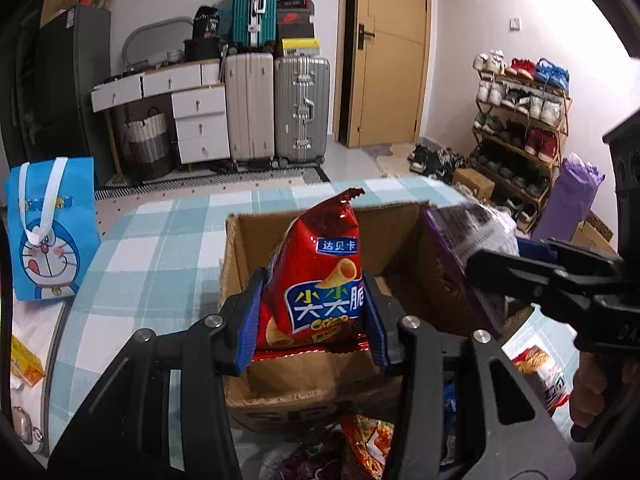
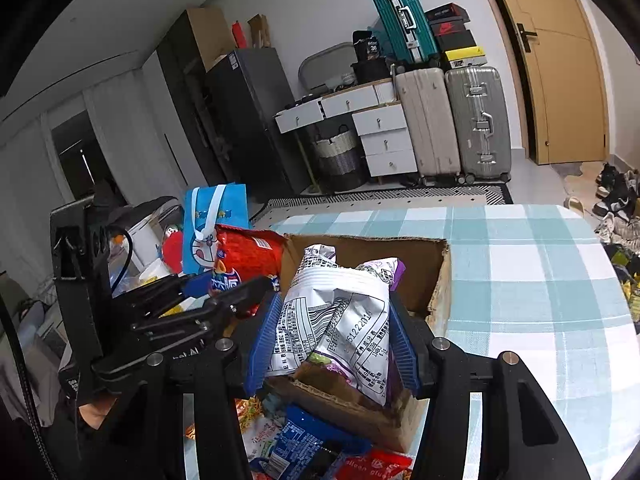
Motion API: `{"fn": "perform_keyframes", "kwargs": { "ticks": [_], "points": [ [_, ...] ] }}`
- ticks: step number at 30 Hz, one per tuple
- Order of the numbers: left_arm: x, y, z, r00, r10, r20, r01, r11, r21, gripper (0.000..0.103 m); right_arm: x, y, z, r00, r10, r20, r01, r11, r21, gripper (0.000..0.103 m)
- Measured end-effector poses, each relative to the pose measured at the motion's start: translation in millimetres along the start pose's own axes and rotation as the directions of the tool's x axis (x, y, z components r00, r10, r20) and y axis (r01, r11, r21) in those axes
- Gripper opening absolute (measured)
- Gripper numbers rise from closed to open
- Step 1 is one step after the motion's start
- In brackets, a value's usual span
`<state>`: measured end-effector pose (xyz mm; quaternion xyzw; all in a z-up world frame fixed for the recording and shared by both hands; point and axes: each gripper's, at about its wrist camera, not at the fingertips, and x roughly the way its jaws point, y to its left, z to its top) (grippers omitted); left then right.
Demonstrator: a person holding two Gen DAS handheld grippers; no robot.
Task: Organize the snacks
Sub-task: 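Carry both held snack bags over the cardboard box with both grippers, then open both grippers to drop the bags into the box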
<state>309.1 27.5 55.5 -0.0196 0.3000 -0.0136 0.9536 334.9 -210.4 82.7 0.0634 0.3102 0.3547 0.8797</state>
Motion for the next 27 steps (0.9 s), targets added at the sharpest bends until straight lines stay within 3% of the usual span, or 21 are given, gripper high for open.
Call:
{"fn": "perform_keyframes", "kwargs": {
  "ticks": [13, 20, 21, 23, 25, 27],
  "points": [
    [21.7, -12.4, -11.7, 0.997, -0.026, -0.073, 0.027, 1.0, 0.007, 0.042, 29.0, -32.0, 1.9, 0.997, 0.051, -0.061, -0.048, 0.997, 0.054, 0.052],
    [19.6, -12.0, -6.4, 0.999, -0.015, -0.047, 0.016, 0.999, 0.035, 0.042, 29.7, -34.3, 4.5, 0.995, 0.054, -0.078, -0.052, 0.998, 0.029, 0.055],
    [16.9, -10.0, -5.5, 0.999, -0.018, -0.042, 0.02, 0.999, 0.035, 0.044, 27.9, -31.0, 4.1, 0.996, 0.045, -0.078, -0.044, 0.999, 0.018, 0.056],
    [10.7, -9.4, -4.6, 0.999, -0.032, -0.038, 0.033, 0.999, 0.029, 0.058, 22.2, -24.0, 2.7, 0.997, 0.04, -0.071, -0.04, 0.999, 0.003, 0.059],
    [1.2, -7.4, -6.6, 1.0, -0.014, -0.025, 0.015, 1.0, 0.015, 0.084, 10.9, -15.9, 2.2, 0.998, 0.031, -0.051, -0.032, 0.999, -0.016, 0.086],
    [-10.2, -4.3, -7.8, 1.0, -0.014, -0.01, 0.014, 1.0, 0.006, 0.085, -5.5, -8.6, 1.0, 0.999, 0.031, -0.018, -0.032, 0.999, -0.033, 0.097]
  ]
}}
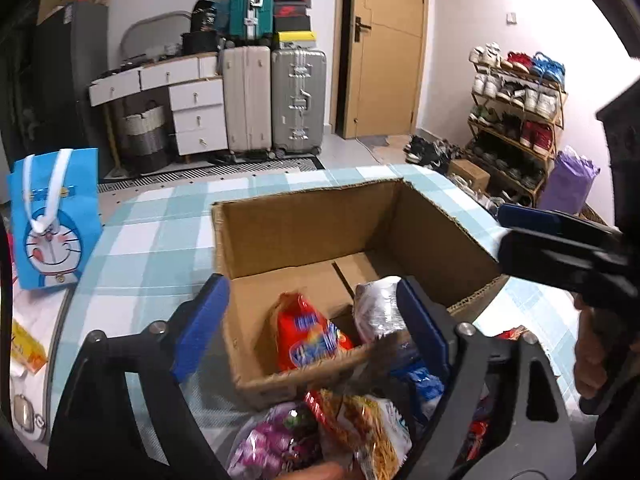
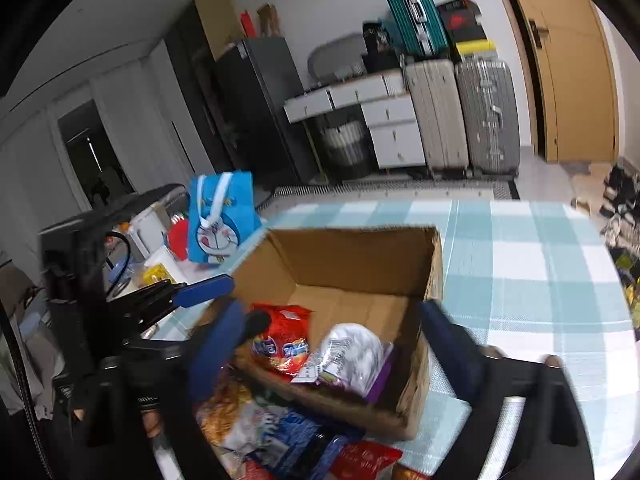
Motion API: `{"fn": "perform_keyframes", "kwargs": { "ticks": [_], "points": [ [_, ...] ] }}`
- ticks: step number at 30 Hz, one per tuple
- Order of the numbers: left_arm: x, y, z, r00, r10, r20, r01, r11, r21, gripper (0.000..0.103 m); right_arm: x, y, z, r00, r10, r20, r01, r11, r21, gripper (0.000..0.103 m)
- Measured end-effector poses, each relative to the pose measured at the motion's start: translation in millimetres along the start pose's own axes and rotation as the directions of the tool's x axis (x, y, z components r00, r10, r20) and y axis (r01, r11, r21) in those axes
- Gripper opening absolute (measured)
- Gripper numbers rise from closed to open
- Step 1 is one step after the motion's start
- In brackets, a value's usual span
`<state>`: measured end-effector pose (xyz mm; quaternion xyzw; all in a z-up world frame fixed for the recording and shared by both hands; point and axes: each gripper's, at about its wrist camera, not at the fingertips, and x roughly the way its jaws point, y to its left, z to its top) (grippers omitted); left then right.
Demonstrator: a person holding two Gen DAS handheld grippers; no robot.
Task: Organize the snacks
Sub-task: 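Open both grippers to drop the bags into the box, then grasp the cracker pack with the left gripper while the right grasps a noodle bag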
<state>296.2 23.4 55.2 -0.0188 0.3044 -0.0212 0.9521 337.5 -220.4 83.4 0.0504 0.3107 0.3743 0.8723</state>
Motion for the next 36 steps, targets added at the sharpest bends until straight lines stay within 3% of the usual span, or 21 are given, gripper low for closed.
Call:
{"fn": "perform_keyframes", "kwargs": {
  "ticks": [3, 16, 23, 36],
  "points": [
    [-16.8, 4.8, -3.3, 1.0, 0.002, 0.009, -0.002, 1.0, -0.028, 0.102, -20.8, 8.4, -2.0, 0.999, -0.024, 0.022, 0.024, 1.0, -0.016, 0.103],
    [-95.4, 23.4, -72.3, 0.999, 0.032, 0.032, -0.029, 0.995, -0.095, 0.102, -82.7, 13.2, -50.9, 0.987, -0.159, 0.02, 0.159, 0.987, -0.003, 0.103],
    [-112.4, 15.1, -108.9, 0.998, 0.059, 0.033, -0.057, 0.997, -0.055, 0.102, -98.0, 10.4, -81.2, 0.98, -0.195, -0.025, 0.196, 0.981, 0.019, 0.103],
    [-126.5, 8.0, -131.9, 0.999, 0.032, 0.034, -0.03, 0.997, -0.075, 0.102, -102.3, 4.1, -105.0, 0.971, -0.223, -0.084, 0.227, 0.973, 0.043, 0.103]
  ]
}}
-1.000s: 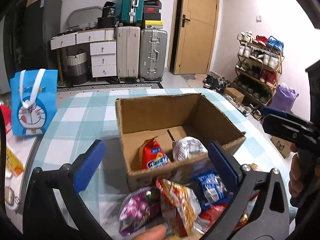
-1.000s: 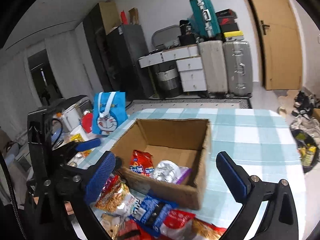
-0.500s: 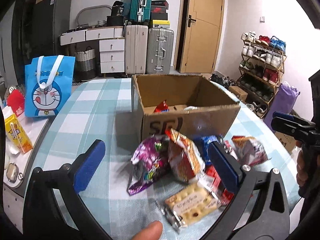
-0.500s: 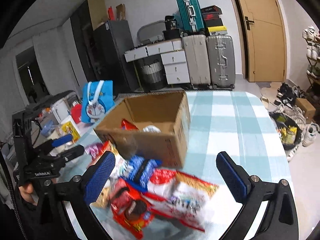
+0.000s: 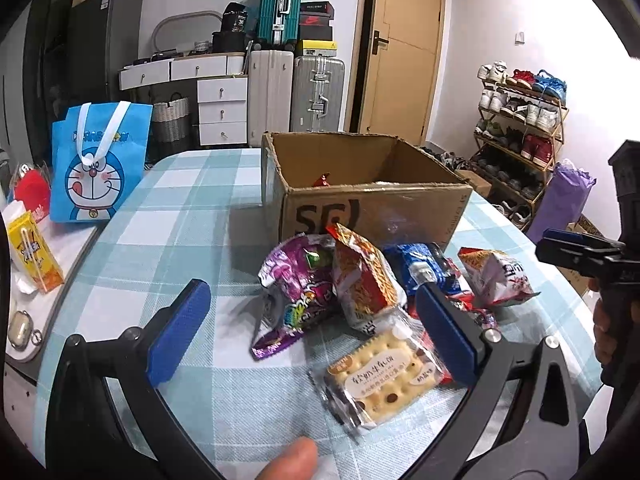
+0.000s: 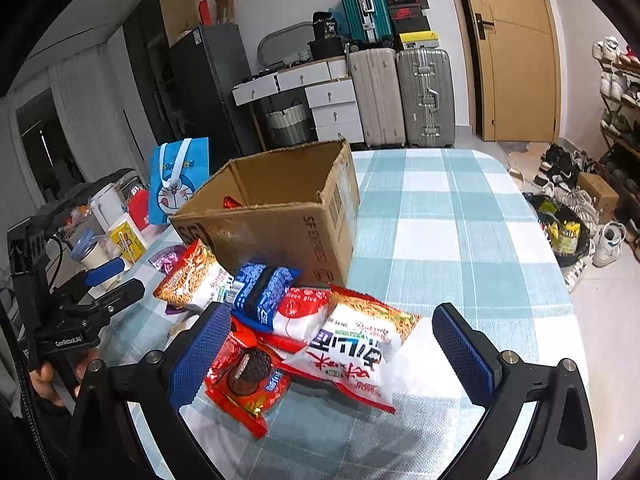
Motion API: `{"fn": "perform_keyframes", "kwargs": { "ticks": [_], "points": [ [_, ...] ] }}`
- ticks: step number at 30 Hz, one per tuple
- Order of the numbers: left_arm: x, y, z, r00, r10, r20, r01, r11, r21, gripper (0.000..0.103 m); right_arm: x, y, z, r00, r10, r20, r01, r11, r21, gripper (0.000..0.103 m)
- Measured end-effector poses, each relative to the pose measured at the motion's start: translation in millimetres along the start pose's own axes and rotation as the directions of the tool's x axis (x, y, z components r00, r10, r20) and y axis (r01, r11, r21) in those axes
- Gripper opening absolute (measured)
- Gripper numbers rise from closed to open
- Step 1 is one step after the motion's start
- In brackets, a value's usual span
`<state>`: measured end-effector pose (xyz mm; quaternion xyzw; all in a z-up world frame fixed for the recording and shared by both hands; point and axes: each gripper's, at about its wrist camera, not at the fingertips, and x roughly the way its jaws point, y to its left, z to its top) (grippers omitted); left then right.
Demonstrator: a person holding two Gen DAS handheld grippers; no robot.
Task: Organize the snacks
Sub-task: 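Grasp the cracker pack with the left gripper while the right grasps a noodle bag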
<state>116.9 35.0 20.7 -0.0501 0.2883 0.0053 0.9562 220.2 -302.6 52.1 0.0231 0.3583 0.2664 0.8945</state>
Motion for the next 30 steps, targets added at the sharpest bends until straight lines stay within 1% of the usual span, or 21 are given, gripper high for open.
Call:
{"fn": "perform_keyframes", "kwargs": {
  "ticks": [3, 6, 8, 10, 11, 12, 16, 24, 30],
  "points": [
    [1.4, -5.3, -3.8, 0.999, -0.009, -0.041, 0.01, 1.0, 0.023, 0.102, 2.6, -1.3, -0.2, 1.0, -0.015, -0.009, 0.015, 1.0, -0.003, 0.103],
    [1.8, -13.5, -7.6, 0.998, -0.002, -0.055, 0.006, 0.996, 0.084, 0.102, 4.0, -4.0, -0.8, 1.0, -0.013, -0.011, 0.013, 1.0, 0.005, 0.103],
    [3.0, -18.9, -10.1, 0.997, -0.017, -0.075, 0.025, 0.994, 0.108, 0.102, 5.5, -4.8, -1.1, 1.0, -0.014, -0.018, 0.014, 1.0, 0.001, 0.103],
    [5.2, -21.4, -11.3, 0.994, -0.038, -0.102, 0.049, 0.993, 0.109, 0.102, 7.4, -5.2, -1.7, 1.0, -0.015, -0.024, 0.015, 1.0, 0.001, 0.103],
    [6.9, -23.1, -12.6, 0.991, -0.062, -0.118, 0.075, 0.991, 0.113, 0.102, 8.1, -5.1, -1.9, 0.999, -0.014, -0.029, 0.014, 1.0, 0.0, 0.103],
    [8.0, -24.2, -13.5, 0.99, -0.067, -0.122, 0.082, 0.99, 0.117, 0.102, 8.8, -4.7, -2.1, 0.999, -0.013, -0.032, 0.013, 1.0, -0.003, 0.103],
    [14.3, -27.5, -18.2, 0.984, -0.076, -0.158, 0.096, 0.988, 0.12, 0.102, 9.5, -5.4, -3.2, 0.999, -0.022, -0.034, 0.022, 1.0, -0.011, 0.103],
    [27.1, -26.9, -27.4, 0.975, -0.079, -0.207, 0.108, 0.986, 0.129, 0.102, 16.4, -11.2, -6.5, 0.998, -0.01, -0.064, 0.009, 1.0, -0.007, 0.103],
    [33.7, -30.1, -33.8, 0.967, -0.078, -0.243, 0.122, 0.978, 0.17, 0.102, 20.9, -15.4, -8.7, 0.996, -0.005, -0.085, 0.006, 1.0, 0.011, 0.103]
  ]
}}
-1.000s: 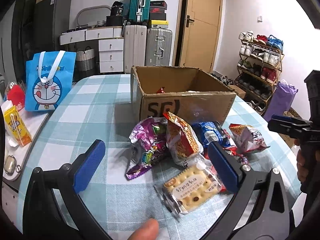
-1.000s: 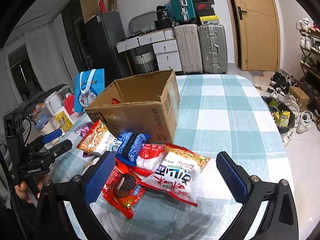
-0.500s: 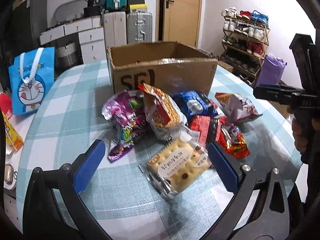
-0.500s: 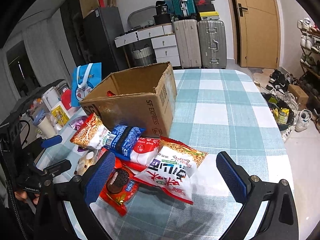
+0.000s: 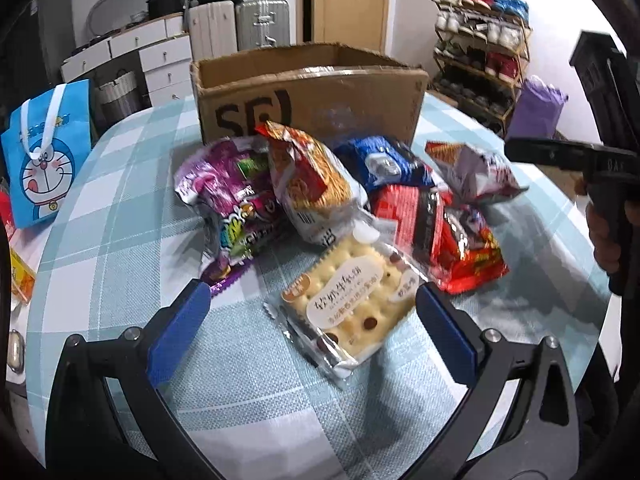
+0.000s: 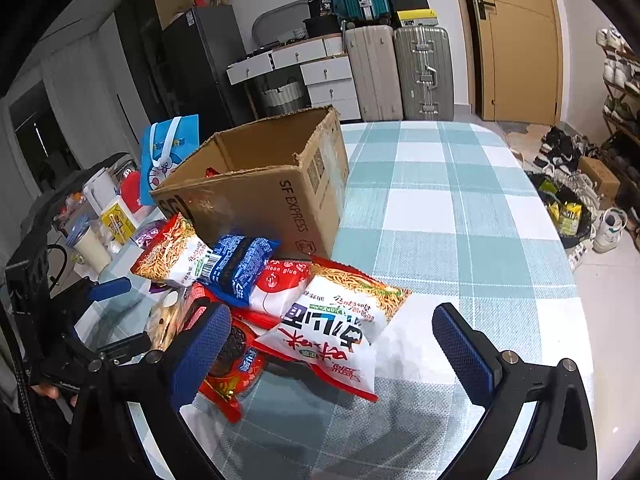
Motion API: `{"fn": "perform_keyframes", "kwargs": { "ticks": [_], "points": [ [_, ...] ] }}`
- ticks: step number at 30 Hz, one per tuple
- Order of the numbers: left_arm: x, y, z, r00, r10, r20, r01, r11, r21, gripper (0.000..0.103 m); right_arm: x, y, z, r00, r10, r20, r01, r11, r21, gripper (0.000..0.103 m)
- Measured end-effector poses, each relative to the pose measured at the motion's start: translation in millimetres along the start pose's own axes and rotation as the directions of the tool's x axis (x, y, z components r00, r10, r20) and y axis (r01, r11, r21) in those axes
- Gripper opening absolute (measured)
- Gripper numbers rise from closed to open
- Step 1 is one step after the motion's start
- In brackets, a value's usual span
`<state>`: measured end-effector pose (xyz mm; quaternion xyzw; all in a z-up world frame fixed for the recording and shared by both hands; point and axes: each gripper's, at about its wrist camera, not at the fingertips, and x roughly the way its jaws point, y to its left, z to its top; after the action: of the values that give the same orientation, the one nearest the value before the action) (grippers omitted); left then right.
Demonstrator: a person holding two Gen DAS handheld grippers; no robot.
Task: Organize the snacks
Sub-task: 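Grasp the cracker pack with the left gripper while the right grasps a noodle bag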
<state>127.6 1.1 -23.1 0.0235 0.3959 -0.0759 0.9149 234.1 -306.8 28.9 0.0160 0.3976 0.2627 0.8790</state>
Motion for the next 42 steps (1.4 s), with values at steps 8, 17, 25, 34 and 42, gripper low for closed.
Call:
{"fn": "perform_keyframes", "kwargs": {
  "ticks": [8, 17, 25, 34, 42],
  "points": [
    [6.9, -0.4, -1.7, 1.0, -0.015, -0.013, 0.015, 1.0, -0.002, 0.102, 16.9, -6.5, -2.8, 0.999, 0.001, -0.04, 0.001, 0.998, 0.059, 0.102],
    [18.2, 2.4, 5.8, 0.998, -0.041, -0.044, 0.04, 0.999, -0.022, 0.102, 34.9, -13.6, -4.0, 0.998, 0.018, -0.067, -0.011, 0.994, 0.105, 0.092],
    [22.6, -5.6, 3.0, 0.995, -0.039, -0.089, 0.043, 0.998, 0.05, 0.102, 35.8, -17.4, -3.0, 0.997, 0.024, -0.076, -0.016, 0.994, 0.108, 0.089],
    [35.0, 0.7, 3.5, 0.99, 0.003, -0.138, 0.005, 0.998, 0.056, 0.091, 38.0, -17.7, -4.8, 0.996, 0.024, -0.082, -0.015, 0.994, 0.106, 0.088],
    [22.9, -4.5, -3.2, 0.993, -0.047, -0.108, 0.057, 0.994, 0.093, 0.057, 43.1, -14.2, -3.7, 0.995, 0.041, -0.088, -0.031, 0.993, 0.112, 0.085]
  ]
}}
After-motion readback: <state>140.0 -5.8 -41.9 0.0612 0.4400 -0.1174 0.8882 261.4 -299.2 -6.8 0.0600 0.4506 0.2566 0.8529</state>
